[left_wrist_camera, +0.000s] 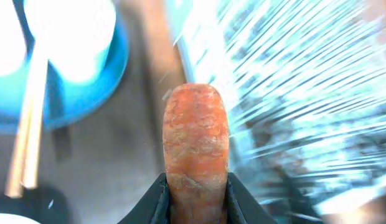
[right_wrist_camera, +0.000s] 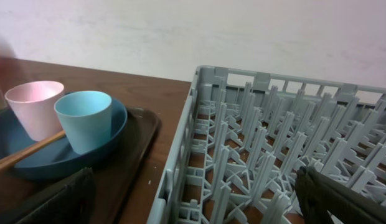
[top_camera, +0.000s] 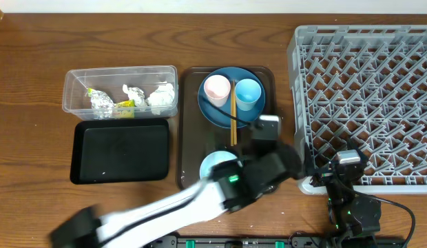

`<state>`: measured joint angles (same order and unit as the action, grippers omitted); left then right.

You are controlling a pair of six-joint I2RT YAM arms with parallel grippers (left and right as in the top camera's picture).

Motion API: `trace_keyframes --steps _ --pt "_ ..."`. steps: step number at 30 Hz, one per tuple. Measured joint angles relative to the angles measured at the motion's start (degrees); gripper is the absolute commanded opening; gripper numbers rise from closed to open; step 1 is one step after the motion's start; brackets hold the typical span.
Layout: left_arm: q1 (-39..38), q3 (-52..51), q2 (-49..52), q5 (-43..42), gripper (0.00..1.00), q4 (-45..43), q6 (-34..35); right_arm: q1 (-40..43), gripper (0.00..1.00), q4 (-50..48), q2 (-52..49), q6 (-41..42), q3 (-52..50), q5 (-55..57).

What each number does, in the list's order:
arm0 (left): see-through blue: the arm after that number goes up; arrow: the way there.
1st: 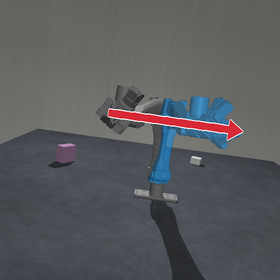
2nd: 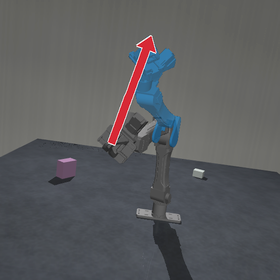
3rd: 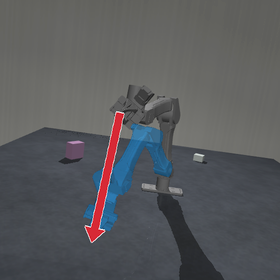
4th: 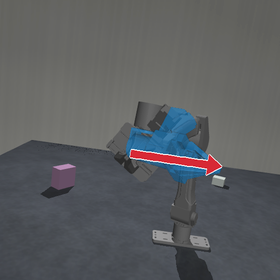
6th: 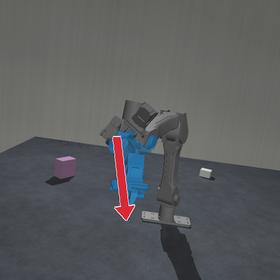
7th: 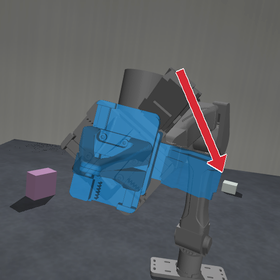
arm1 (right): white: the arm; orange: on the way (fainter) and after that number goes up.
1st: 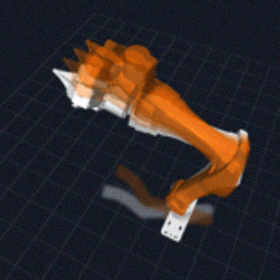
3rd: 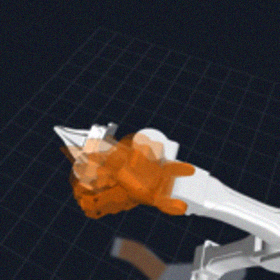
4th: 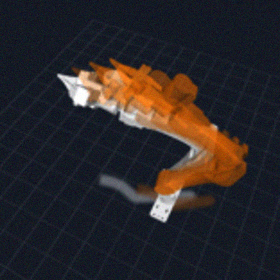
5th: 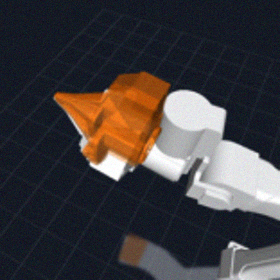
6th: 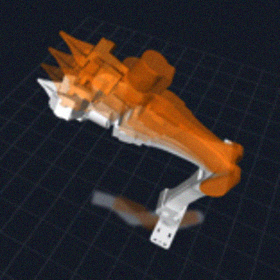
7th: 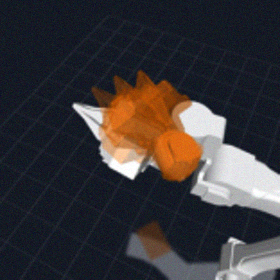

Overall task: Sort waste into correct bins and load items into the dishwasher rack
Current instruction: 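Carry the carrot with the left gripper toward the black tray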

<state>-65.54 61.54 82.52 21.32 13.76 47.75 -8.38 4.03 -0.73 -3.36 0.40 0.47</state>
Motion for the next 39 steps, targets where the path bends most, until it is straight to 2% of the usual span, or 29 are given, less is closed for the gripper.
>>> trace_keyframes --steps 4,8,14,18,22,28,39 --pt "0.87 0.13 -11.72 0.2 0.2 3.74 -3.52 0.0 0.99 0.0 0.0 0.0 0.0 -0.09" --pt "5.35 0.15 -21.53 2.25 0.2 13.18 -5.31 0.0 0.99 0.0 0.0 0.0 0.0 -0.2" --pt "17.0 0.15 -33.03 6.78 0.2 29.59 -6.27 0.0 0.99 0.02 0.02 0.0 0.0 -0.5" --pt "25.05 0.15 -36.44 8.96 0.2 35.23 -7.15 0.0 0.99 0.02 0.02 0.0 0.0 -0.52" --pt "32.63 0.15 -36.76 9.55 0.2 38.05 -7.74 0.0 0.99 0.02 0.02 0.0 0.0 -0.52" --pt "39.78 0.15 -33.44 7.48 0.2 38.8 -8.66 0.0 0.99 0.02 0.02 0.0 0.0 -0.52" --pt "52.3 0.15 -17.14 -3.91 0.21 33.86 -11.63 0.0 0.99 0.02 0.02 0.02 0.0 -0.52"
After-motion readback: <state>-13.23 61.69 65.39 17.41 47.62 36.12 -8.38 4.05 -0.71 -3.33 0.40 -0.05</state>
